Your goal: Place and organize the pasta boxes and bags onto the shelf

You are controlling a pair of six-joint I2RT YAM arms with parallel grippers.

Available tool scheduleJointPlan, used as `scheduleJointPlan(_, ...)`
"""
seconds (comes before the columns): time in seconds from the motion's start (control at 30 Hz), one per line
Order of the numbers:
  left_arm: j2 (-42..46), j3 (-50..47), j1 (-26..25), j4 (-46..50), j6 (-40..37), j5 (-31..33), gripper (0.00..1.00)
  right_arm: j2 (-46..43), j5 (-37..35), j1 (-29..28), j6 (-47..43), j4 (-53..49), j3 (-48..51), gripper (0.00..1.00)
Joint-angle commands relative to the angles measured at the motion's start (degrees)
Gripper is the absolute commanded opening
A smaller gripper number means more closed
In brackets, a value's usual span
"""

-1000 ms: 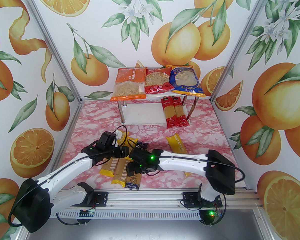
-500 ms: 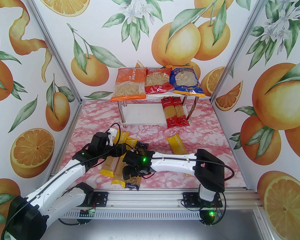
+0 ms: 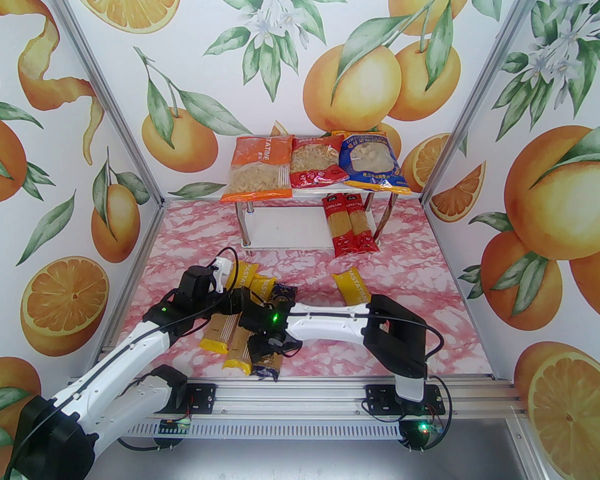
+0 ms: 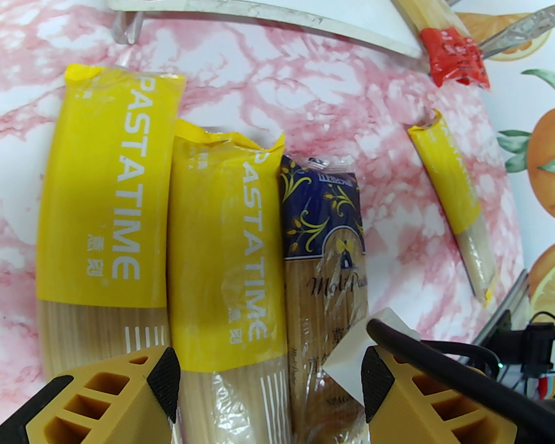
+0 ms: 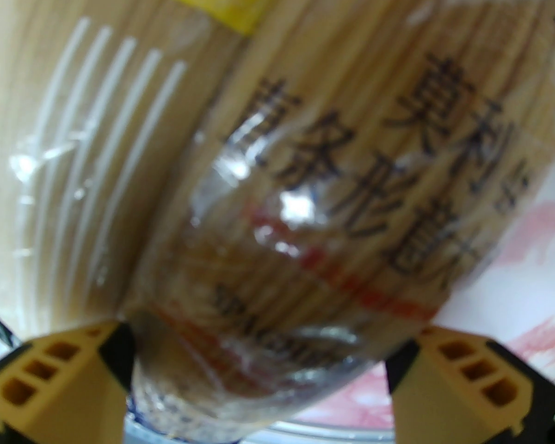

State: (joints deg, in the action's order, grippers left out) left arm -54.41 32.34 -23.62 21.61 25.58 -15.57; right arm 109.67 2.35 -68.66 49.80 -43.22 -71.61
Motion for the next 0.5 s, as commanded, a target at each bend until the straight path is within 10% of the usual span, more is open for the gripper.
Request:
scheduleJointPlan(0.0, -0.6, -0.2, 0.6, -2.6, 0.4, -1.1, 0.69, -0.9, -4.1, 2.1, -1.6, -5.8, 5.6, 0.92)
scheduleJointPlan(0.47, -6.1, 1.5, 0.6, -5.8, 0.8, -2.6, 0.68, -7.7, -3.4, 6.6, -3.5, -5.2, 12.4, 0.94)
